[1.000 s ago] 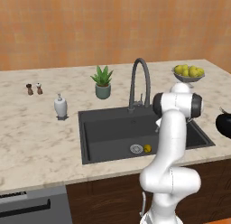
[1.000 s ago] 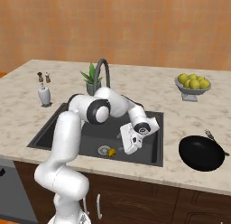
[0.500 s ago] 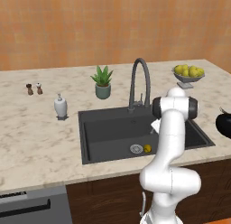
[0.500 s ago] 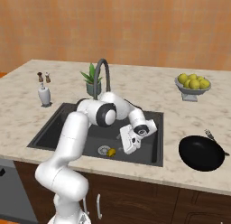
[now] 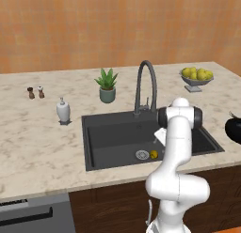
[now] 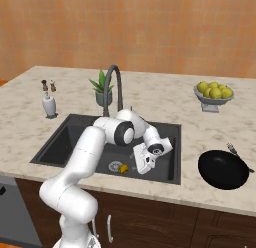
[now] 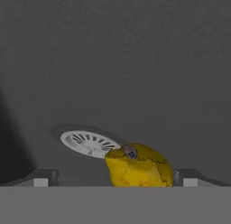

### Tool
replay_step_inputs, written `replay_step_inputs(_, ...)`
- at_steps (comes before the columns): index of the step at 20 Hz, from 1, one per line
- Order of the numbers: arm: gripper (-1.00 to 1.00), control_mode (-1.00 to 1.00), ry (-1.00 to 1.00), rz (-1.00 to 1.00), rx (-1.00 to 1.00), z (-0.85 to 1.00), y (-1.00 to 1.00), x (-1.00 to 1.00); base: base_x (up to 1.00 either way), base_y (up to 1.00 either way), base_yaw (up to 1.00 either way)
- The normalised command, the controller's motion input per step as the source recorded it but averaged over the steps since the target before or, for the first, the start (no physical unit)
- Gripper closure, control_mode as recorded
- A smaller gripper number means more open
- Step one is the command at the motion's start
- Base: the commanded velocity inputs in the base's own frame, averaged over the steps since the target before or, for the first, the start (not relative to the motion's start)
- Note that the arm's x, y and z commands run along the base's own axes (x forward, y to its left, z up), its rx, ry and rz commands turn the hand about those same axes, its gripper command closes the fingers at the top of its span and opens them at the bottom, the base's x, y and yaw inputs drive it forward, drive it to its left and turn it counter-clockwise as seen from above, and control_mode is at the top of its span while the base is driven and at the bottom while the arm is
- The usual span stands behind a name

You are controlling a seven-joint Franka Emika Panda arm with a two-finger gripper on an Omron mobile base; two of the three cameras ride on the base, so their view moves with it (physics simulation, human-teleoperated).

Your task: Pick the lemon from the sink and place it in the bowl. Then pick the bowl and place it in the microwave. Then close the microwave door and press the start button.

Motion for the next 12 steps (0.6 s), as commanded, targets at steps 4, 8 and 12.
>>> replay_step_inputs(4, -1.0, -1.0, 0.0, 0.0, 0.0, -0.06, 0.0, -0.21, 0.0, 0.0, 0.0)
replay_step_inputs(8, -1.0, -1.0, 0.0, 0.06, 0.02, 0.0, 0.0, -0.23, 0.0, 0.0, 0.0)
replay_step_inputs(12, -1.0, -1.0, 0.0, 0.12, 0.0, 0.0, 0.1, -0.06, 0.0, 0.0, 0.0)
